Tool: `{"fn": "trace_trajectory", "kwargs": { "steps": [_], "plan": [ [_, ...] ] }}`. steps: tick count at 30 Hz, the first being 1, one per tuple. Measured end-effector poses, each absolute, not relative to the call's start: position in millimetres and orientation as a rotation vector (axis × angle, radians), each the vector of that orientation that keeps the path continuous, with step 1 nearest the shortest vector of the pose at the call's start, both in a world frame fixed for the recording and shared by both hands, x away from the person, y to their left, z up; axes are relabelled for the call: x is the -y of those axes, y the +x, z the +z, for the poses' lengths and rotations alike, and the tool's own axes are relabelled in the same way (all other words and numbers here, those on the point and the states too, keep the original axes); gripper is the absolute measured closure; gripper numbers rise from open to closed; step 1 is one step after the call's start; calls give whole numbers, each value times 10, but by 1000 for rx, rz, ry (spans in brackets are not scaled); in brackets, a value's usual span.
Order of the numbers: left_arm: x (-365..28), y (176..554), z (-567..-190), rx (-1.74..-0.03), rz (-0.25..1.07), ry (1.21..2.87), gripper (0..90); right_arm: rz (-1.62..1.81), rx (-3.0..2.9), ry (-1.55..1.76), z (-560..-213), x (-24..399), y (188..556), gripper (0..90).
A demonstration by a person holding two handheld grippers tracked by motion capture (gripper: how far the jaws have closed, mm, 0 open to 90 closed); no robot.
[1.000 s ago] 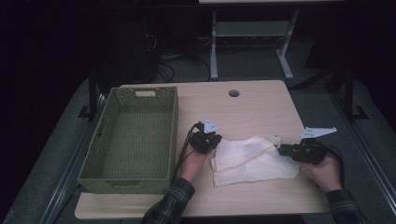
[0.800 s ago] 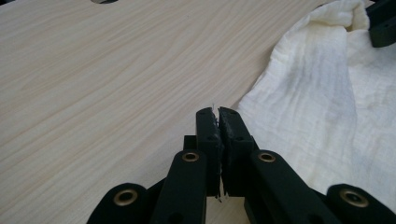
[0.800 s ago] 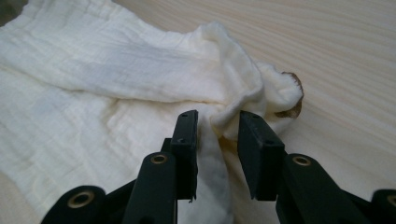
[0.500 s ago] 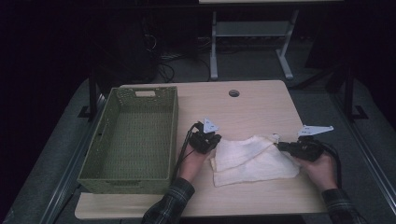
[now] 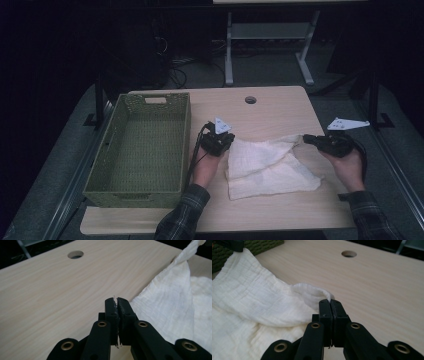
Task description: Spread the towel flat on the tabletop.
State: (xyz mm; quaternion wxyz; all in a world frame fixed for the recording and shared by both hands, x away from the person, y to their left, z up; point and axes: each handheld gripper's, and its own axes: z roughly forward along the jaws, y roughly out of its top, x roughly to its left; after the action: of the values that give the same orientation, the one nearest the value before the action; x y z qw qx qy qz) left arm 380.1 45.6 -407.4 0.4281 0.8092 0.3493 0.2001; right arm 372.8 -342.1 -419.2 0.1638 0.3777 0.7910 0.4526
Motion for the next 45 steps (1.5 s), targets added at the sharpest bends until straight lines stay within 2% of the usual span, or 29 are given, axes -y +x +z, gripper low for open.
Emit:
{"fn": "trace_trajectory", "kwargs": {
  "steps": [17,29,37,38,40,45],
  "plan": [
    [-432,4363,-3877,-960,636,1980,871,1263,-2209,1082,-3951,3567,4191,881],
    [-422,4631,-4119,-1043,661,2020,871,1180,-2254,1106,-3941,3538,4629,897],
    [-440,4790,-4327,-1103,631,2061,864,1191,-2286,1171,-4134,3500,4831,897],
    [-446,4809,-4347,-1112,627,2077,855,1194,-2292,1177,-4157,3489,4839,897],
    [-445,4827,-4379,-1129,629,2090,764,1186,-2299,1186,-4187,3475,4835,893],
    [-433,4784,-4382,-1136,622,2103,628,1221,-2310,1189,-4239,3482,4799,824]
  ]
}}
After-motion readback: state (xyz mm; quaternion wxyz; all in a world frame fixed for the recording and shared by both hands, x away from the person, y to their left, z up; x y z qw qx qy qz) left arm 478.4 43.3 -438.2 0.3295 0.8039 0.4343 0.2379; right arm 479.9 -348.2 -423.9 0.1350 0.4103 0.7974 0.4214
